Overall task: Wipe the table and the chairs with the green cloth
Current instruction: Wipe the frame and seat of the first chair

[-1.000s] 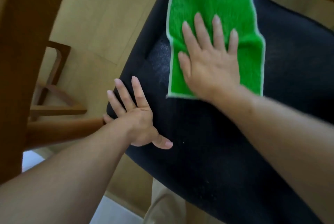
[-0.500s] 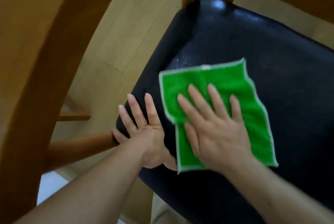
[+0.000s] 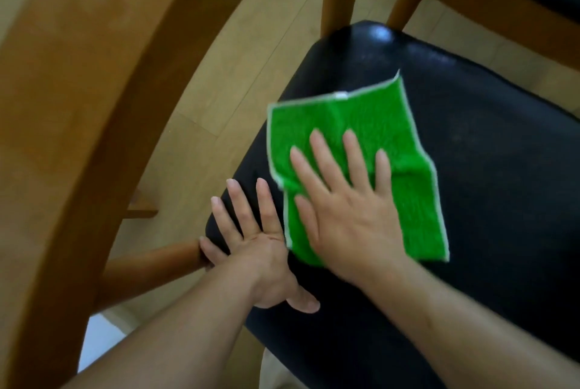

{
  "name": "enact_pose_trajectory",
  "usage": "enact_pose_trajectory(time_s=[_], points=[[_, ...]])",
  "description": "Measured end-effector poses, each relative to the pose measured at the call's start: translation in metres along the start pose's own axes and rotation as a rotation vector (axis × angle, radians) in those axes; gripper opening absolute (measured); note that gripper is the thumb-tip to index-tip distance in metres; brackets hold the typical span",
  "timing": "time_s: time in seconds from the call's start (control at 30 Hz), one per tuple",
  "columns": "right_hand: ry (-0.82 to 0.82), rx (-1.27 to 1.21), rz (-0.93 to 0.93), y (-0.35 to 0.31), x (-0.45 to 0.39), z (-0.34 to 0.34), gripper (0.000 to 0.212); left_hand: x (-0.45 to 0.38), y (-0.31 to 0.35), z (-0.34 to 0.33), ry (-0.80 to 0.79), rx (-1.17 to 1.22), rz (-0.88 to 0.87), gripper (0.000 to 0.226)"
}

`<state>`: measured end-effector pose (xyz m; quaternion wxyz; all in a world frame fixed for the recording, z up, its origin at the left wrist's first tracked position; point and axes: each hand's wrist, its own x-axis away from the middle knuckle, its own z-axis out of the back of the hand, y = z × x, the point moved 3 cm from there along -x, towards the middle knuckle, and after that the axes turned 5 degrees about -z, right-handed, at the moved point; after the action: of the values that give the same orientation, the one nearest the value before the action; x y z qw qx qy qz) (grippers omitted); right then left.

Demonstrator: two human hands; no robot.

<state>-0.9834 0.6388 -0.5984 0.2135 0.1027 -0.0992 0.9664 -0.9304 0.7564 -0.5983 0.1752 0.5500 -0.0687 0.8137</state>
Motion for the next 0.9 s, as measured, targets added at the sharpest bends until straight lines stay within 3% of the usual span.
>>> enact_pose_trajectory(time_s=[0.17, 0.27, 0.37, 0.6, 0.9], points=[[-0.038, -0.103, 0.084, -0.018, 0.059, -0.018, 0.060, -0.012, -0.002, -0.017, 0.321, -0.024, 0.124, 0.147], [-0.052, -0.104, 0.153, -0.011, 0.047, -0.010, 0.056, -0.010, -0.007, -0.013, 0.227, -0.029, 0.122, 0.158], [-0.061, -0.049, 0.189, 0.004, 0.005, 0.004, 0.054, -0.009, -0.005, -0.006, 0.001, -0.026, 0.002, 0.173], [0.020, -0.070, -0.131, 0.016, -0.132, 0.032, 0.045, -0.003, 0.004, 0.001, -0.088, -0.033, 0.087, 0.170], [-0.030, -0.086, 0.059, -0.034, -0.026, 0.006, 0.051, -0.001, -0.001, 0.002, -0.119, -0.127, 0.124, 0.168]])
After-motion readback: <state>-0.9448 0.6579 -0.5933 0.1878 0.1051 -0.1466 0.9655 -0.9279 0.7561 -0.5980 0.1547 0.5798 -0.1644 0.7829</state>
